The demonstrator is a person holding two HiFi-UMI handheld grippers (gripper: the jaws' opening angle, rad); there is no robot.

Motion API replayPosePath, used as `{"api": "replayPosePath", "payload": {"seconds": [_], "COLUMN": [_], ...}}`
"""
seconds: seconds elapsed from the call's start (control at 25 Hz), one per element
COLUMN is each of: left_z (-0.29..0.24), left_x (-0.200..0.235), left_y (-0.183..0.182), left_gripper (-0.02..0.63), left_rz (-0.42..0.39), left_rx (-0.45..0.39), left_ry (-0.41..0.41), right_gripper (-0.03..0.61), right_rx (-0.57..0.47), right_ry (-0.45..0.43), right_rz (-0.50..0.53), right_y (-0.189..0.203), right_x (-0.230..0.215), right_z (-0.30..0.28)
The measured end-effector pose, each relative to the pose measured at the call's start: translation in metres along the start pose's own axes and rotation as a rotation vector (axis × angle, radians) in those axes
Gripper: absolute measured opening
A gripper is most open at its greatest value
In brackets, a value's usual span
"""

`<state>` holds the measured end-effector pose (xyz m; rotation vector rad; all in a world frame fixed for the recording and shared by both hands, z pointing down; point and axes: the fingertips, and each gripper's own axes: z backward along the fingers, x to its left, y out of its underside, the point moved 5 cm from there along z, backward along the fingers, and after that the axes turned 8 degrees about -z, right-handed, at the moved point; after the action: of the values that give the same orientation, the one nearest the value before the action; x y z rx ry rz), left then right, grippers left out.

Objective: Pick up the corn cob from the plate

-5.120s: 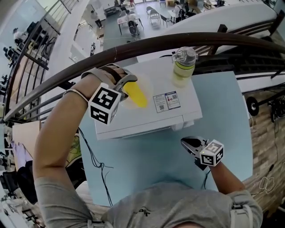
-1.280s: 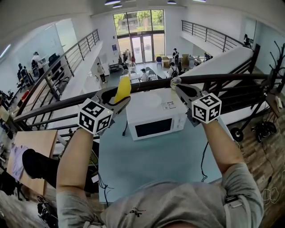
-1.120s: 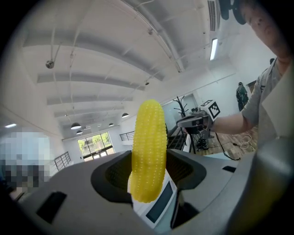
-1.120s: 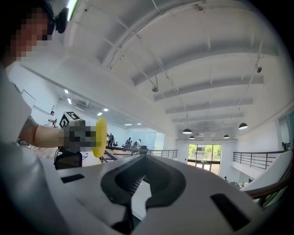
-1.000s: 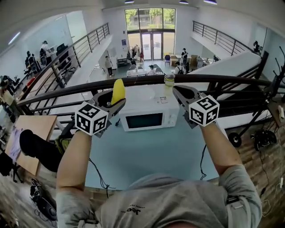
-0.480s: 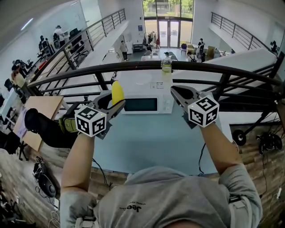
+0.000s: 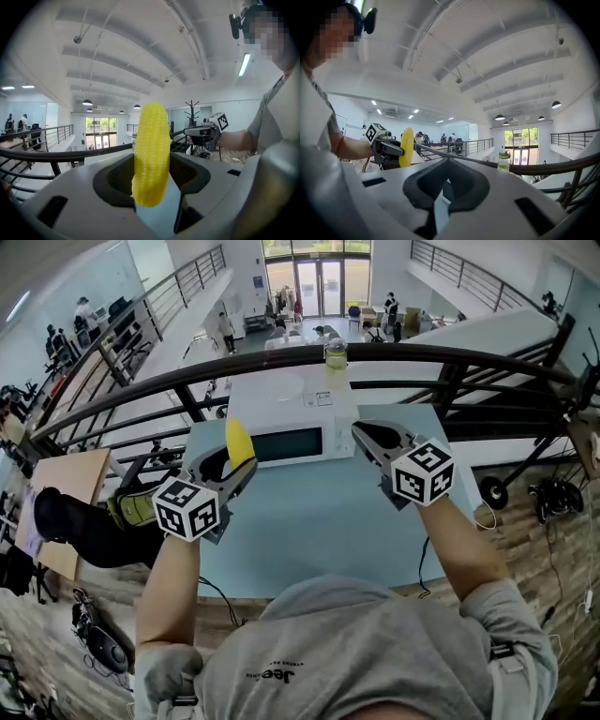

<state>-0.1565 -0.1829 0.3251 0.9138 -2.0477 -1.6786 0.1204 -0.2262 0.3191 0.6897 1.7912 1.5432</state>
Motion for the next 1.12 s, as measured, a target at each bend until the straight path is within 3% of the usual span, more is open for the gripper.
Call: {"api": "replayPosePath", "payload": {"seconds": [0.48,0.8,1.12], "left_z": [0.019,0.009,0.004], "left_x": [0.032,-0.013,-0.059], "left_y": [0.113,0.198,0.266], "left_gripper": [0.245,0.245,0.245], "left_rz": [0.124,0.274,0.378], "left_rx": [0.114,0.235,0.378], "left_ry": [0.141,0.218,0.218], "right_gripper": [0.015,0.015,0.015], "right_rx": [0.115,0.262,0.399], "right_ry": [0.054,0.072,0.073], "right_rz": [-0.127,-0.218,-0.366], "right_y": [0.087,0.175,0.262], "right_x": [0.056,0.059,0.059], "right_z": [-0.067,-0.057,-0.027]}}
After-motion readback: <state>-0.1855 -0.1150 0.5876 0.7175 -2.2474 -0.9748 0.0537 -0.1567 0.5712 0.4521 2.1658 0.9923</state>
